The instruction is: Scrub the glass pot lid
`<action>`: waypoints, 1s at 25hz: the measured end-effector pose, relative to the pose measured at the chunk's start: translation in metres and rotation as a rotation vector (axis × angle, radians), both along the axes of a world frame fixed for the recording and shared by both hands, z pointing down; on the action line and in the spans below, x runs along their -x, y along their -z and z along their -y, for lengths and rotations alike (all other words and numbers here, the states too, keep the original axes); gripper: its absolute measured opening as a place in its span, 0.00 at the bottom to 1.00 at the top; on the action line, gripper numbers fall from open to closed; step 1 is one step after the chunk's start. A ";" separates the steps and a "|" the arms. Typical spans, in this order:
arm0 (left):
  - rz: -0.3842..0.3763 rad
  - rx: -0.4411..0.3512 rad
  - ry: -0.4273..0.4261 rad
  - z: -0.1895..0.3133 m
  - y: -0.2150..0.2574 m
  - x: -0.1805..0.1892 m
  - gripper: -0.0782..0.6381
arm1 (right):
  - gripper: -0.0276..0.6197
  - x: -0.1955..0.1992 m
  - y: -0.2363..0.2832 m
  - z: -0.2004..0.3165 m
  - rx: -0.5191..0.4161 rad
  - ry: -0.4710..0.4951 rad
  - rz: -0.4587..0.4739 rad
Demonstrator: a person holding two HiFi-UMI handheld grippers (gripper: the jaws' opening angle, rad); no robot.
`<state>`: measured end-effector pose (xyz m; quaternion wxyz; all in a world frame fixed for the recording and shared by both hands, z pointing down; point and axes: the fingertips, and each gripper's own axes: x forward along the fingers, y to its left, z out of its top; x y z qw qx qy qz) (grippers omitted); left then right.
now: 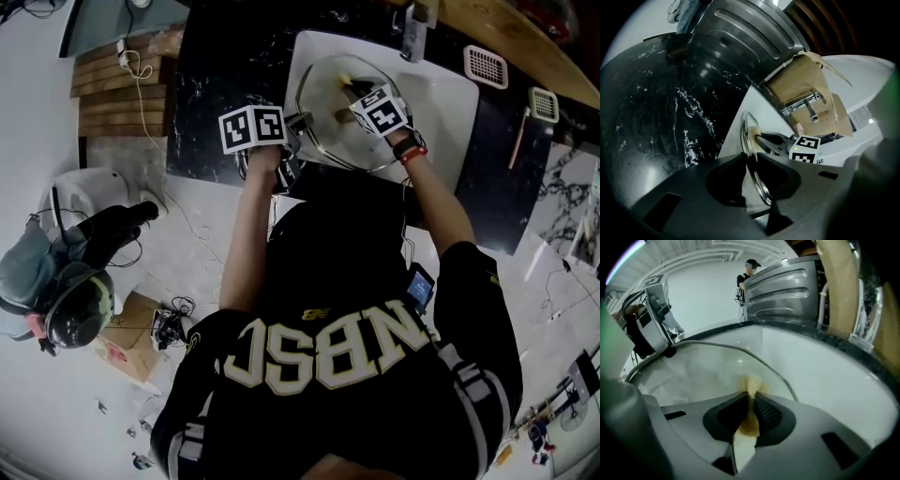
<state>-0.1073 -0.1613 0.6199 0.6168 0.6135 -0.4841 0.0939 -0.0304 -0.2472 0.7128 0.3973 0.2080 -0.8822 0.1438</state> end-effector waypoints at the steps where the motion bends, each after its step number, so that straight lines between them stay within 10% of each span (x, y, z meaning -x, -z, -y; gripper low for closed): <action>1: -0.001 0.000 -0.001 0.000 0.000 0.000 0.23 | 0.13 -0.005 -0.004 0.004 -0.008 -0.010 -0.008; 17: -0.004 -0.003 -0.009 0.000 0.000 0.000 0.23 | 0.13 -0.114 -0.025 -0.030 0.034 0.027 -0.383; 25: -0.011 -0.007 -0.013 0.000 0.000 -0.001 0.23 | 0.13 -0.107 -0.004 -0.097 0.128 0.132 -0.347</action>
